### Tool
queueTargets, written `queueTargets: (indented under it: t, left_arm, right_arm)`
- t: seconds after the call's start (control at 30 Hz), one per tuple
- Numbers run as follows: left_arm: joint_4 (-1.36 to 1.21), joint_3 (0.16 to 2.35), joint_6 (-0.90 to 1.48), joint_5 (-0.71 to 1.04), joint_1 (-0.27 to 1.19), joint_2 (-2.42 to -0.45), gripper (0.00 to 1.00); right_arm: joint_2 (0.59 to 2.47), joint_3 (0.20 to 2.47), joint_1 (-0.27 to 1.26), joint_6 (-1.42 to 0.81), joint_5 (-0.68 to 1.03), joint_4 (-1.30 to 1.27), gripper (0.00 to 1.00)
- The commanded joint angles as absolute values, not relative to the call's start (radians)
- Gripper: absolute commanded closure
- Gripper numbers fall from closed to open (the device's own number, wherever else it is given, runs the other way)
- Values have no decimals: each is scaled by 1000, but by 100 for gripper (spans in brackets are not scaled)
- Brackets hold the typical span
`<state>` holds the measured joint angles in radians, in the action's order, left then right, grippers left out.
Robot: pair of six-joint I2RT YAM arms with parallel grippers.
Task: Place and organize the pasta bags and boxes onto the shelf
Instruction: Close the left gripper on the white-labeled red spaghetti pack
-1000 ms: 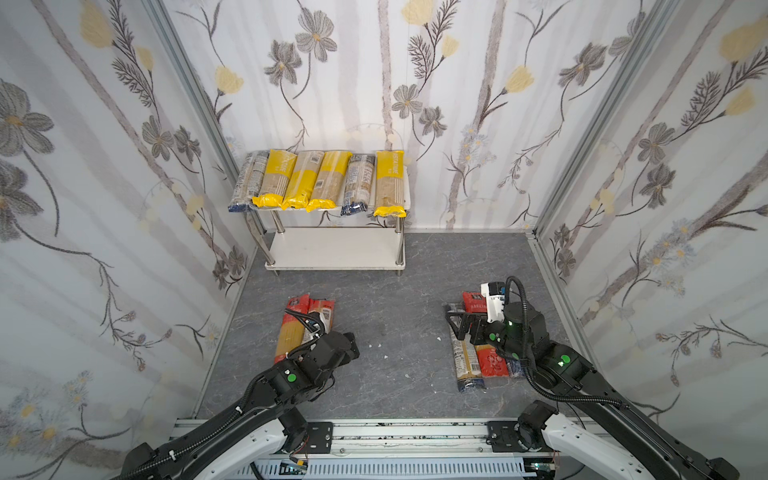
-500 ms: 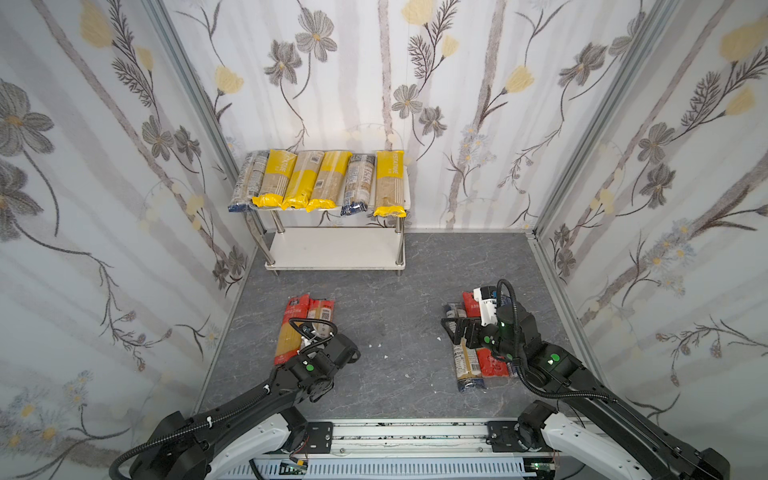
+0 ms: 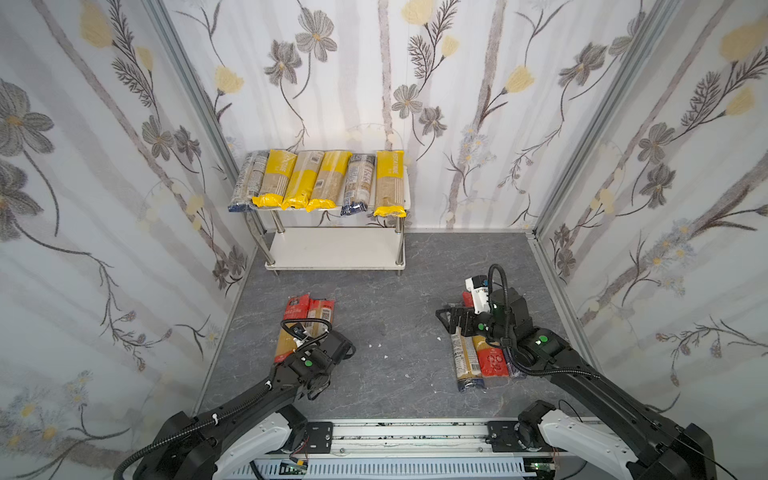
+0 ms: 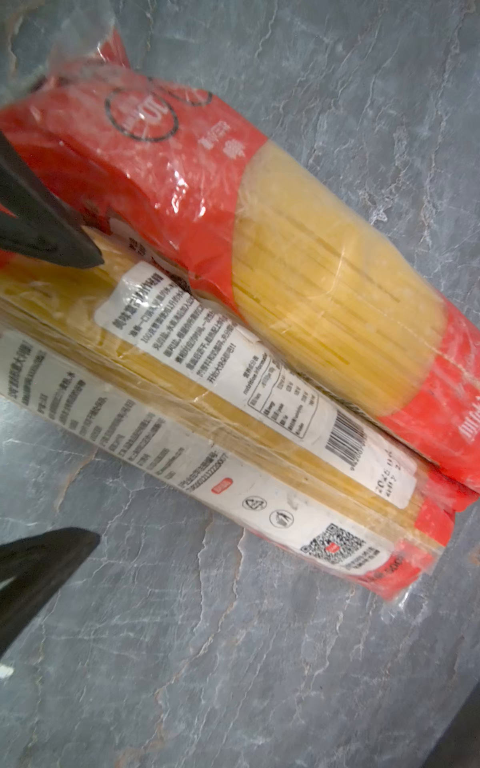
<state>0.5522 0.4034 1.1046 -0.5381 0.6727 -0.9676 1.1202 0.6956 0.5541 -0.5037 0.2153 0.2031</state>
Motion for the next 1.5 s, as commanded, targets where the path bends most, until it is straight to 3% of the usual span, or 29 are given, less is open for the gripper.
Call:
queueTargets:
  t: [0.0, 0.17, 0.27, 0.63, 0.77, 0.87, 0.97, 1.23, 1.47]
  left_arm:
    - [563, 404, 1128, -543, 672, -983, 3]
    - [553, 424, 1105, -524, 672, -1002, 10]
    - [525, 430, 1086, -504, 673, -1016, 21]
    - [377, 456, 1001, -414, 683, -1135, 47]
    - [345, 472, 983, -398, 696, -1135, 48]
    - [348, 492, 971, -400, 705, -1125, 42]
    - [355, 470, 996, -404, 713, -1102, 23]
    - [387, 386, 1099, -513, 811, -1032, 2]
    - [393, 381, 1106, -585, 849, -1031, 0]
  right_arm:
    - [1132, 711, 544, -479, 248, 149, 0]
    - [1140, 715, 527, -475, 263, 145, 0]
    - [1140, 716, 519, -475, 270, 146, 0]
    - [1121, 722, 508, -487, 266, 156, 0]
    - [1113, 726, 508, -494, 262, 162, 0]
    - [1109, 730, 508, -493, 262, 167, 0]
    - [1101, 736, 508, -495, 262, 178, 0]
    - [1078, 727, 509, -497, 253, 198, 0]
    - [1062, 725, 508, -496, 254, 211, 0]
